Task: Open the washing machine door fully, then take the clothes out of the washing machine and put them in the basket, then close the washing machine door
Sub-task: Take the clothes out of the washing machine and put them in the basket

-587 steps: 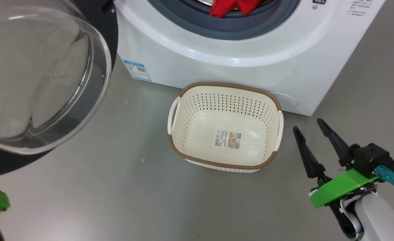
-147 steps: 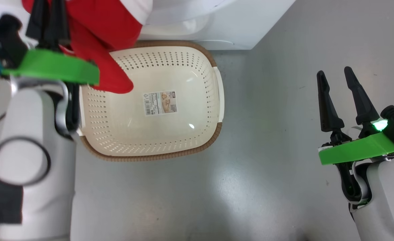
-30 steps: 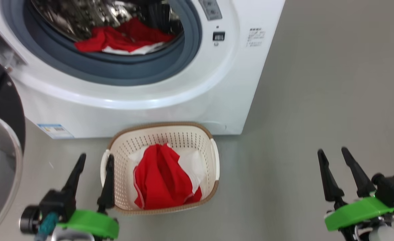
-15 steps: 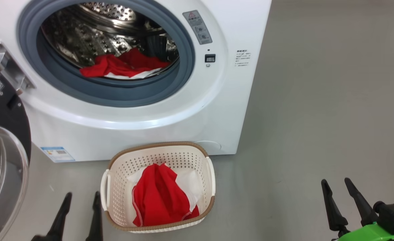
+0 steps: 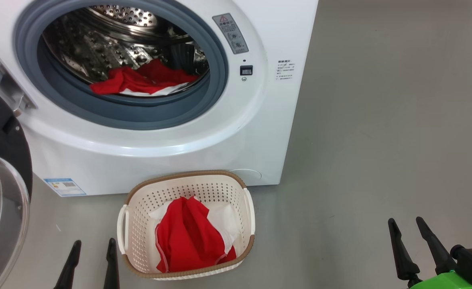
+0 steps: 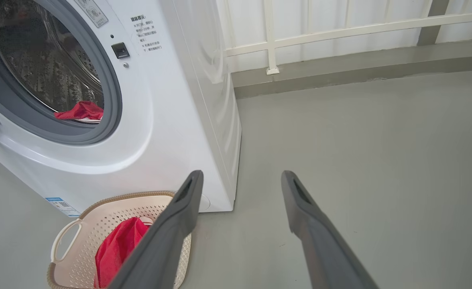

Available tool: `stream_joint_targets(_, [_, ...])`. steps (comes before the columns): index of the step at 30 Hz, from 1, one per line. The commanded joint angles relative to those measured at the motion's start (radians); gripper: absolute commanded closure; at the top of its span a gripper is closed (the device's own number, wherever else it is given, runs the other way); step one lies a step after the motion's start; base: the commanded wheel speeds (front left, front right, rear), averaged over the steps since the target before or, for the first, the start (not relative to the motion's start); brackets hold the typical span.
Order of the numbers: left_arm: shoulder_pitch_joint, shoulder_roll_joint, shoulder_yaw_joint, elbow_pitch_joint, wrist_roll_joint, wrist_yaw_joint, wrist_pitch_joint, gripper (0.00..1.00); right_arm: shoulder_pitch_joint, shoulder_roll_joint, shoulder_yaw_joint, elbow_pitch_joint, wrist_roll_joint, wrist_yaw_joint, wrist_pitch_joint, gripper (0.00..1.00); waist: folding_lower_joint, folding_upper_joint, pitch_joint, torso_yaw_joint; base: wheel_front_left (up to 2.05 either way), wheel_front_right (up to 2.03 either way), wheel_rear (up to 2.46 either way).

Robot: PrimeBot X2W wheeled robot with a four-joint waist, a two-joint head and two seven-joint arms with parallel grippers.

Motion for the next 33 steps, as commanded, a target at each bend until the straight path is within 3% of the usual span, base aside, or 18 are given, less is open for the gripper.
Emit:
stream_joint_targets(1, [-0.023,0.012,0.027,-0.028,-0.006,0.007,-0.008,0.0,-0.019,-0.019,0.015,-0.025,-0.012,0.006,-0.006,0.0,0.0,0.0,0.005,0.001,0.0,0.0,0.0])
stream_joint_targets(12, [-0.061,0.012,0.014,-0.011,-0.004,0.006,-0.008,0.0,-0.046,-0.012,0.015,-0.027,-0.011,0.006,-0.006,0.0,0.0,0.0,0.04,0.003,0.0,0.0,0.0])
stream_joint_targets(17, [-0.155,0.012,-0.025,0.066,0.013,-0.005,-0.008,0.0,-0.075,-0.003,0.014,-0.03,-0.011,0.006,-0.006,0.0,0.0,0.0,0.087,0.008,0.0,0.0,0.0])
stream_joint_targets(24, [-0.447,0.037,-0.08,0.266,0.057,-0.027,-0.007,0.0,-0.141,0.012,0.031,-0.038,-0.011,0.006,-0.006,0.0,0.0,0.0,0.196,0.003,0.0,0.0,0.0])
stream_joint_targets(33, [-0.905,0.117,-0.136,0.527,0.085,-0.054,0.038,0.0,-0.237,0.029,0.043,-0.054,-0.008,0.006,-0.006,0.0,0.0,0.0,0.358,-0.033,0.0,0.0,0.0])
